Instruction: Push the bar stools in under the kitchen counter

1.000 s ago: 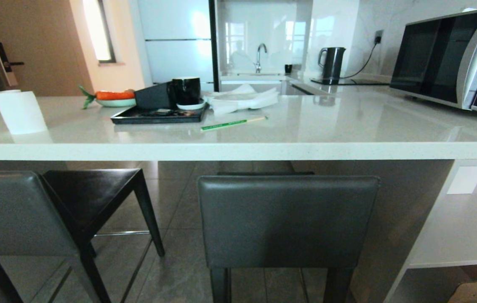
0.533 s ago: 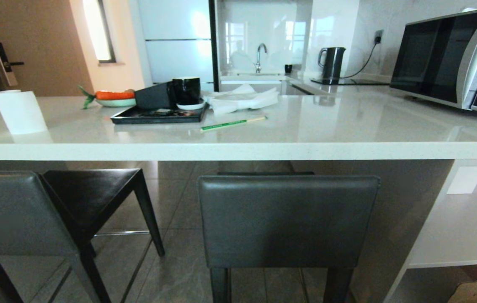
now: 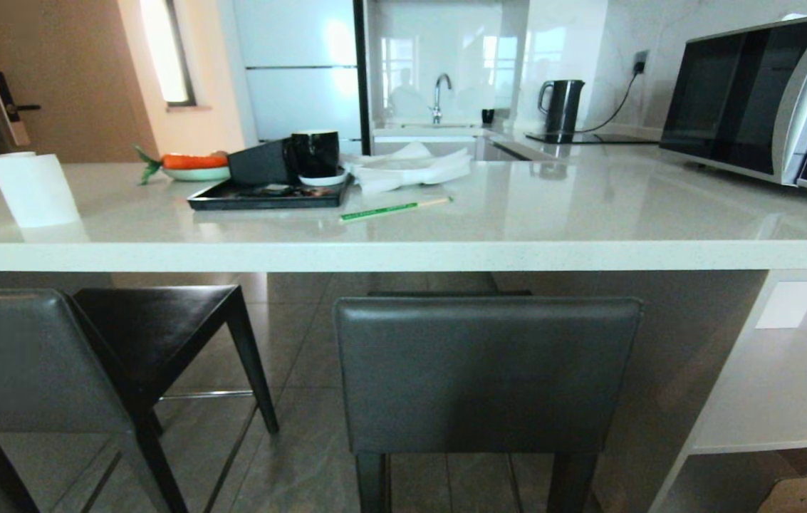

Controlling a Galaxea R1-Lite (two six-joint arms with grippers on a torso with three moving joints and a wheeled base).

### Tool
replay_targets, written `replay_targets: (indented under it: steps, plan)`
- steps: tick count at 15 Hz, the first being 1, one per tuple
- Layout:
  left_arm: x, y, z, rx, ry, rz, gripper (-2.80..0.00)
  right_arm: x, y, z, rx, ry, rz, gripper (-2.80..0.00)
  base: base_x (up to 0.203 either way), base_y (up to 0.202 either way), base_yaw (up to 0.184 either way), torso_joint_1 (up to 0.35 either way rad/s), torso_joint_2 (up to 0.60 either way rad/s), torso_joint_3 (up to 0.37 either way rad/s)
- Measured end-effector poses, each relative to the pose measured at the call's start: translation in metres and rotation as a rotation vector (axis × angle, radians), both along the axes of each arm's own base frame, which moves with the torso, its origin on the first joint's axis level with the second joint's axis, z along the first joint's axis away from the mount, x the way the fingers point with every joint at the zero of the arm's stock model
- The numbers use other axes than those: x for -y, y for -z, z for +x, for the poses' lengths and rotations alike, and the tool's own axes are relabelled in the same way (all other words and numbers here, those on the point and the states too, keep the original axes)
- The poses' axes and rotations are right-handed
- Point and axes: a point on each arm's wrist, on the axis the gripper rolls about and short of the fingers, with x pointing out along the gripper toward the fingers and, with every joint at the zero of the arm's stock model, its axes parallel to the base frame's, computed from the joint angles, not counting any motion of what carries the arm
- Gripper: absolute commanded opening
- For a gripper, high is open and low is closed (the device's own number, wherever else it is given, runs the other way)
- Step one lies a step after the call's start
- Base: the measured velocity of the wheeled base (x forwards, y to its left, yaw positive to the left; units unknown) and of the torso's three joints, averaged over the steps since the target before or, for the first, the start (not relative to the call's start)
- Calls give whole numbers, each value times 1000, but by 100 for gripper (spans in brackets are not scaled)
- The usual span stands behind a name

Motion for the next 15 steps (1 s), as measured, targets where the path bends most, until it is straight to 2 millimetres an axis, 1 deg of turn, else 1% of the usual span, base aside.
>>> replay_targets:
  steps: [4, 13, 15]
  plan:
    - [0, 0, 0, 0, -1, -2, -280, 0, 0, 0, 0, 0, 0, -280, -16, 0, 1, 2, 1, 0]
    - [0, 0, 0, 0, -2, -5, -280, 0, 0, 0, 1, 0, 1, -280, -194, 0, -2, 1, 3, 3]
    - [0, 0, 0, 1, -2, -5, -280, 0, 0, 0, 0, 1, 10, -280, -114, 0, -2, 1, 2, 6]
